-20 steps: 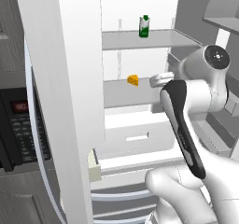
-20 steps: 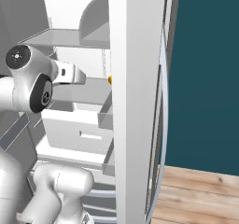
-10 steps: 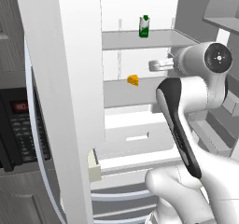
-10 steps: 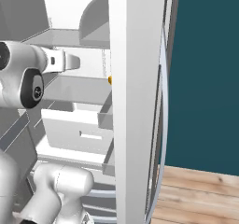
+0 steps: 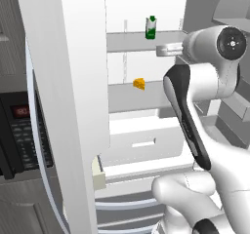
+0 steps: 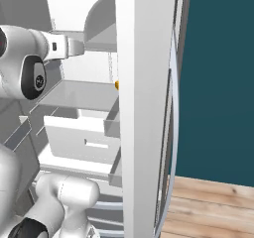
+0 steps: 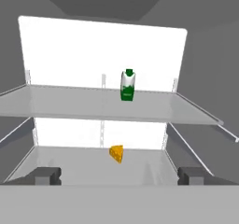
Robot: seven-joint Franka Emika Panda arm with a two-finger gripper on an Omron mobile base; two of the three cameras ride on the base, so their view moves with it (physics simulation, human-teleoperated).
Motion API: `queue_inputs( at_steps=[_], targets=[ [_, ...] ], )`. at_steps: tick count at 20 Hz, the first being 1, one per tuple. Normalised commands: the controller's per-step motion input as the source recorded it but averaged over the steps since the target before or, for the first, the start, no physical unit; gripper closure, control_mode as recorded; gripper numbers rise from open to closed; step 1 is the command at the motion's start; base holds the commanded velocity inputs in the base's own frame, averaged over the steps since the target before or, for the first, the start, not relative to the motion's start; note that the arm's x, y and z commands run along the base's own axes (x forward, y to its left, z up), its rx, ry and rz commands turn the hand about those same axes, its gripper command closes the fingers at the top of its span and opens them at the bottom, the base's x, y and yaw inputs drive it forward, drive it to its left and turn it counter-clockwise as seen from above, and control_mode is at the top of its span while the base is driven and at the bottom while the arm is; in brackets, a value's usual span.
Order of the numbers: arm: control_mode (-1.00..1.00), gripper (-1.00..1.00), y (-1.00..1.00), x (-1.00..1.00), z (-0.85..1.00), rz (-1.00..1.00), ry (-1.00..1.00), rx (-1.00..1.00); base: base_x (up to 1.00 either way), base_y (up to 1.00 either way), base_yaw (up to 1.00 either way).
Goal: Take out the milk from the fridge and place it on the tray on the counter. Then take the sugar cube near the tray and place it in the tray.
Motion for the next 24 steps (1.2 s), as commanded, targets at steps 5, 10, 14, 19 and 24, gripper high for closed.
queue_inputs(
  at_steps=[5, 10, 14, 19, 24],
  targets=[
    [-1.0, -1.0, 0.0, 0.32, 0.39, 0.0, 0.02, 0.0, 0.0, 0.0, 0.0],
    [-1.0, -1.0, -0.01, 0.37, 0.08, 0.0, -0.01, 0.0, 0.0, 0.0, 0.0],
    [-1.0, -1.0, -0.08, 0.38, 0.0, 0.0, -0.07, 0.0, 0.0, 0.0, 0.0],
    [-1.0, -1.0, -0.2, 0.43, 0.0, 0.01, -0.03, 0.02, 0.0, 0.0, 0.0],
    [-1.0, -1.0, -0.05, 0.59, -0.02, 0.04, 0.01, 0.01, 0.0, 0.0, 0.0]
  ],
)
